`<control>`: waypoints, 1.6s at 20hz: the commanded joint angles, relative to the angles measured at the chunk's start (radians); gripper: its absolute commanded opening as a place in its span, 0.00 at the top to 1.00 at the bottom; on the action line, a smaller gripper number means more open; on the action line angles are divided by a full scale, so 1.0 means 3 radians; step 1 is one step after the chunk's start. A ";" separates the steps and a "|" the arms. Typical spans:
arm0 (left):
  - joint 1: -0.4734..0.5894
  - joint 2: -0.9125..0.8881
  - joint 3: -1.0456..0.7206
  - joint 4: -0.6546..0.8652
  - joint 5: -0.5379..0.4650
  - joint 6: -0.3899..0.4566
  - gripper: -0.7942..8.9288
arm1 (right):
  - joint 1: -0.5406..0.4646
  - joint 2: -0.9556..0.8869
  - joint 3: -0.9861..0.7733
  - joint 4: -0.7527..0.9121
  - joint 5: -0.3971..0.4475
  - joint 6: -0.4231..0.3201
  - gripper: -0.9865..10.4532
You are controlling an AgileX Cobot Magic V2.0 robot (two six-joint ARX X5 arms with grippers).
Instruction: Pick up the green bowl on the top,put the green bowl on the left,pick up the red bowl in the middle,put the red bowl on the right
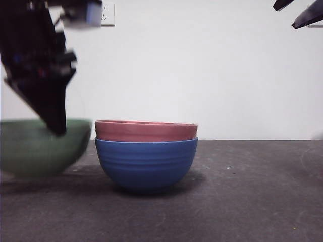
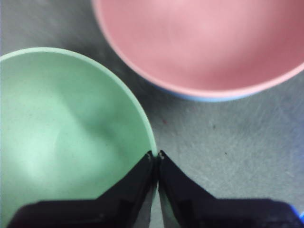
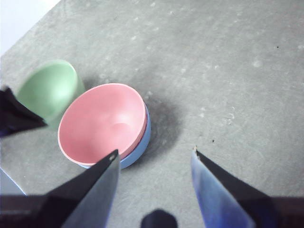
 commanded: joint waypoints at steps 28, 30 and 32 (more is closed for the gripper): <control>0.1717 -0.2057 0.0608 -0.1167 0.0599 -0.0322 0.65 | 0.2101 0.2196 0.1542 -0.0390 0.0638 -0.0556 0.70; 0.1751 -0.2056 0.0608 -0.1218 0.0674 -0.0291 0.65 | 0.2213 0.2421 0.1542 -0.0385 0.0793 -0.0601 0.70; 0.1750 -0.2056 0.0608 -0.1242 0.0674 -0.0291 0.66 | 0.2282 0.2616 0.1542 -0.0376 0.0870 -0.0618 0.70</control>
